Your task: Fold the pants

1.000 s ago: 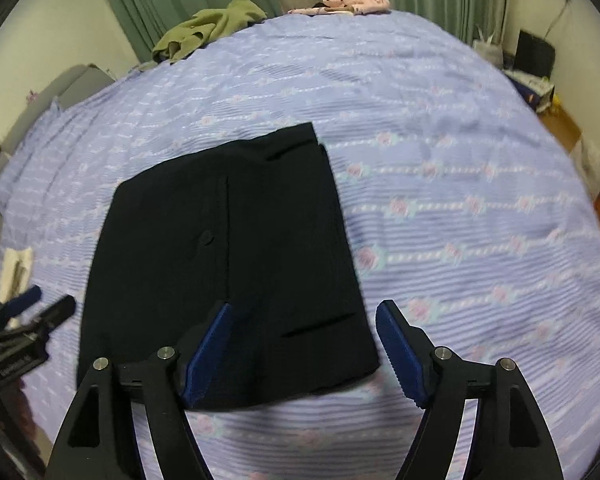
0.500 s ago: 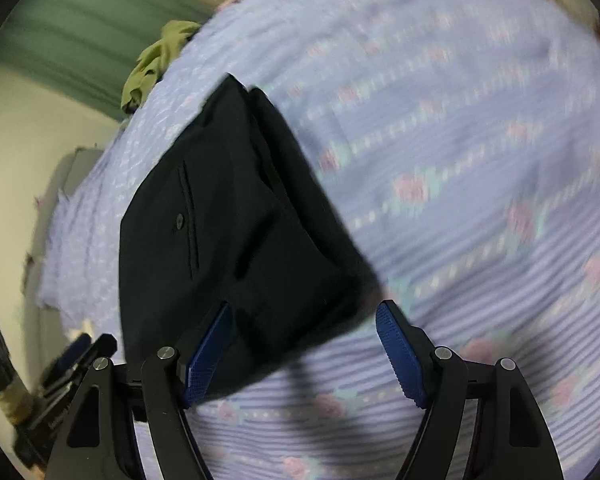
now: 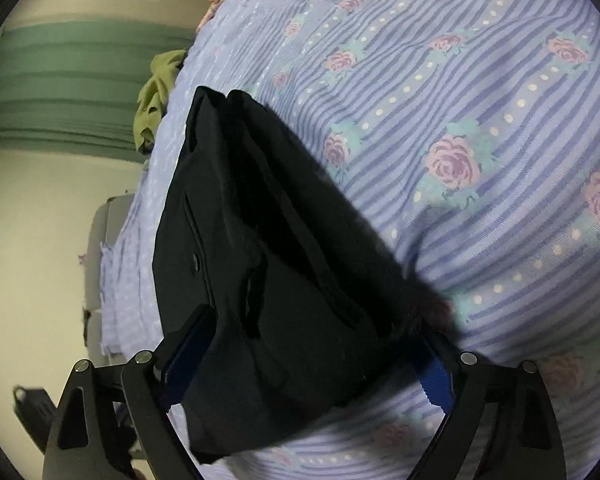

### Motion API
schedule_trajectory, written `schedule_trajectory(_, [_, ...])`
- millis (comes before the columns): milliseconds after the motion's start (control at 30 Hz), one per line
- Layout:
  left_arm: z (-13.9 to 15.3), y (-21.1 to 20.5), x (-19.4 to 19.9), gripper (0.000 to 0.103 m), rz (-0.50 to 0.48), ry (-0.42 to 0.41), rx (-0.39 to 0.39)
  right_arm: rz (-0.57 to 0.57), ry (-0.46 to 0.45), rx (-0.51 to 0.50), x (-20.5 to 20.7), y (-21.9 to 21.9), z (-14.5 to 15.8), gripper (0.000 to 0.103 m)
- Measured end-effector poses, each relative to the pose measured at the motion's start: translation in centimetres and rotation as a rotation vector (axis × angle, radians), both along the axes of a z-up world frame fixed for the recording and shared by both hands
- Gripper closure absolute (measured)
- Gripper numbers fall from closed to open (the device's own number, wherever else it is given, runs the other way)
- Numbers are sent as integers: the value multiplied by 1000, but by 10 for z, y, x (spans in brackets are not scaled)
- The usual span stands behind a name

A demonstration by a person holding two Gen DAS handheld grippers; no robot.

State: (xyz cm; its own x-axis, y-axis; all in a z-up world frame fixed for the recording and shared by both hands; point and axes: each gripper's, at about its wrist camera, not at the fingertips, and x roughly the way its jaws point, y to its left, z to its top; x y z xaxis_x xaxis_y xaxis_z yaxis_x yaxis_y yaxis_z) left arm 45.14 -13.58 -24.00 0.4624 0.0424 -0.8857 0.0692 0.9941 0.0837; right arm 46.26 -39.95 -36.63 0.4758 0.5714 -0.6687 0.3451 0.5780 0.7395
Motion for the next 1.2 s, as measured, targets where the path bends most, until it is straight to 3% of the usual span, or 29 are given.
schedule_trajectory(100, [1, 1, -1, 12, 2, -10, -4, -6, -74, 81, -2, -1, 25, 11])
schedule_trajectory(200, [0, 2, 0, 12, 12, -10, -5, 26, -175, 91, -1, 8, 46, 12])
schedule_trajectory(300, [1, 6, 1, 12, 28, -11, -5, 52, -124, 5, 18, 22, 32, 12])
schedule_trajectory(433, [1, 18, 0, 12, 51, -9, -13, -13, -12, 19, 37, 18, -3, 26])
schedule_trajectory(567, [-4, 33, 0, 12, 81, 10, -25, -42, -42, 17, 37, 19, 13, 58])
schedule_trajectory(667, [-9, 48, 2, 12, 117, 28, -72, -37, -35, -15, 38, 25, 25, 71])
schedule_trajectory(733, [-12, 60, 5, 12, 136, 37, -108, -56, -13, -41, 36, 26, 32, 73])
schedule_trajectory(767, [-12, 65, 6, 12, 144, 37, -125, -55, -7, -79, 38, 30, 38, 73])
schedule_trajectory(967, [-12, 120, 26, 12, 218, 6, -238, 72, 3, -555, 46, 78, 63, 74])
schedule_trajectory(1067, [-23, 147, 46, 12, 228, 45, -357, 134, 7, -675, 51, 85, 54, 74])
schedule_trajectory(1200, [-42, 145, 68, 12, 122, 105, -475, 194, -6, -784, 48, 97, 53, 74])
